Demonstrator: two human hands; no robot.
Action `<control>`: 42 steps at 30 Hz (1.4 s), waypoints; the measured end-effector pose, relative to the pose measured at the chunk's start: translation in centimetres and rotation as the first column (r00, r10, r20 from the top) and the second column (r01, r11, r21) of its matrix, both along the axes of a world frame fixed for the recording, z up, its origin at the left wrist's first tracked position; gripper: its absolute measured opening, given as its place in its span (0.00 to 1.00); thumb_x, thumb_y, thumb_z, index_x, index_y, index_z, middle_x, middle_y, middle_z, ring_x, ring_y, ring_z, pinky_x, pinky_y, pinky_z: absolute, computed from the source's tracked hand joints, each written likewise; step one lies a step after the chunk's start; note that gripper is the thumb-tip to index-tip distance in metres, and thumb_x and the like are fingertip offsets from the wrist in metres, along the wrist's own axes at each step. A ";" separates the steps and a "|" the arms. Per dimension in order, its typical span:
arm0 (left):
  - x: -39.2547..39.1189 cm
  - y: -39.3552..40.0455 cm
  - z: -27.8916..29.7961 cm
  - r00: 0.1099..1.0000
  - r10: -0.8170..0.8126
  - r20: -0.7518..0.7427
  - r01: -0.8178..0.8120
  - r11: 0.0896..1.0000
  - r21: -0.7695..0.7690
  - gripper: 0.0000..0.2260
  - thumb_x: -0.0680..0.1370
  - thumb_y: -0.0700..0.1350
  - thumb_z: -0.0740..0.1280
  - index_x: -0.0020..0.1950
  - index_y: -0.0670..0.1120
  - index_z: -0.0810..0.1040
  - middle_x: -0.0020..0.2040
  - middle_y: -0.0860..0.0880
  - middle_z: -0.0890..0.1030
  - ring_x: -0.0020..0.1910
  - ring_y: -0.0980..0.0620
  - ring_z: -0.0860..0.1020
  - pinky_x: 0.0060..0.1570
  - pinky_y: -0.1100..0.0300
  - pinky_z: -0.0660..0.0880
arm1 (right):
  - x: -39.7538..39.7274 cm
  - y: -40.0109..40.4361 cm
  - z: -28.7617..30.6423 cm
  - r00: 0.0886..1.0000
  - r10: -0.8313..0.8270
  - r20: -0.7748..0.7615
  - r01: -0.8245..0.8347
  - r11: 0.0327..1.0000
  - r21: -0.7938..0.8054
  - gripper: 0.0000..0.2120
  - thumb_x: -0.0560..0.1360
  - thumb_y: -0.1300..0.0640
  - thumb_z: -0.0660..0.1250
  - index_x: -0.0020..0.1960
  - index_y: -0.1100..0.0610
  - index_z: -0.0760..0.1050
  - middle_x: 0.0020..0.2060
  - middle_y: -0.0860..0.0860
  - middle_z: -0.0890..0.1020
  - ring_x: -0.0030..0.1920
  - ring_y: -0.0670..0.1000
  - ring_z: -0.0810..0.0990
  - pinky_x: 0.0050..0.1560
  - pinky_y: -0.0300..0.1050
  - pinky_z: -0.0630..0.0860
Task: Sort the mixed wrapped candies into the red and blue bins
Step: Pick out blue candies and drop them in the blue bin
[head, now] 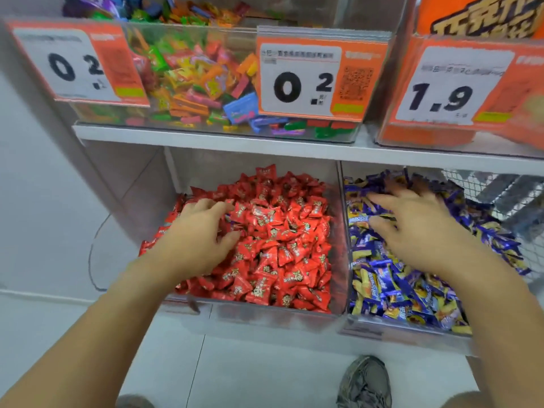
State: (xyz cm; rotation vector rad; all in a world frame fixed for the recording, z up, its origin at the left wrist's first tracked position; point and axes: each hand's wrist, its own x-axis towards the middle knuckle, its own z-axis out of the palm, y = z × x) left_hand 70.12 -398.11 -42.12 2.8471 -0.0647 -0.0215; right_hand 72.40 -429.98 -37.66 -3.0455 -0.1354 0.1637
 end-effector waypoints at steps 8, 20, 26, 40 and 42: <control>-0.7 4.1 -0.3 1.000 0.021 -0.008 -0.022 0.983 -0.181 0.06 0.76 0.44 0.71 0.52 0.52 0.82 0.51 0.57 0.82 0.47 0.59 0.78 0.50 0.65 0.72 | -2.5 12.7 -1.0 0.844 0.386 0.374 -0.513 0.784 0.350 0.11 0.79 0.53 0.62 0.58 0.52 0.80 0.53 0.50 0.80 0.58 0.53 0.74 0.62 0.52 0.71; -0.7 6.9 -0.2 0.969 0.245 0.029 -0.207 0.872 -0.445 0.02 0.78 0.46 0.68 0.47 0.51 0.80 0.38 0.54 0.82 0.37 0.57 0.79 0.39 0.62 0.74 | 3.7 21.5 -3.7 0.874 0.485 -0.039 -0.429 0.807 0.406 0.17 0.79 0.53 0.67 0.68 0.49 0.75 0.61 0.52 0.80 0.55 0.53 0.80 0.57 0.50 0.77; 0.0 7.2 -0.2 0.939 0.345 -0.001 -0.300 0.814 -0.498 0.05 0.80 0.45 0.64 0.45 0.47 0.78 0.33 0.52 0.79 0.27 0.60 0.74 0.25 0.70 0.67 | 4.2 23.0 -4.7 0.854 0.492 -0.169 -0.379 0.811 0.446 0.20 0.71 0.42 0.76 0.59 0.49 0.79 0.56 0.48 0.80 0.55 0.50 0.79 0.54 0.48 0.77; 1.5 5.6 -0.9 0.982 0.065 -0.176 -0.106 0.967 -0.233 0.08 0.75 0.48 0.71 0.47 0.45 0.77 0.42 0.48 0.81 0.42 0.49 0.79 0.45 0.53 0.77 | 4.8 20.0 -2.8 0.960 0.268 0.084 -0.279 0.869 0.409 0.11 0.74 0.45 0.74 0.41 0.51 0.80 0.42 0.43 0.81 0.42 0.44 0.77 0.44 0.43 0.71; 1.8 5.9 -1.1 0.977 0.055 -0.204 -0.100 0.971 -0.216 0.11 0.73 0.50 0.74 0.49 0.45 0.76 0.42 0.50 0.79 0.41 0.50 0.78 0.43 0.55 0.77 | 5.0 19.4 -2.6 0.960 0.266 0.082 -0.277 0.878 0.390 0.11 0.75 0.44 0.72 0.42 0.51 0.78 0.42 0.43 0.81 0.40 0.43 0.75 0.41 0.43 0.68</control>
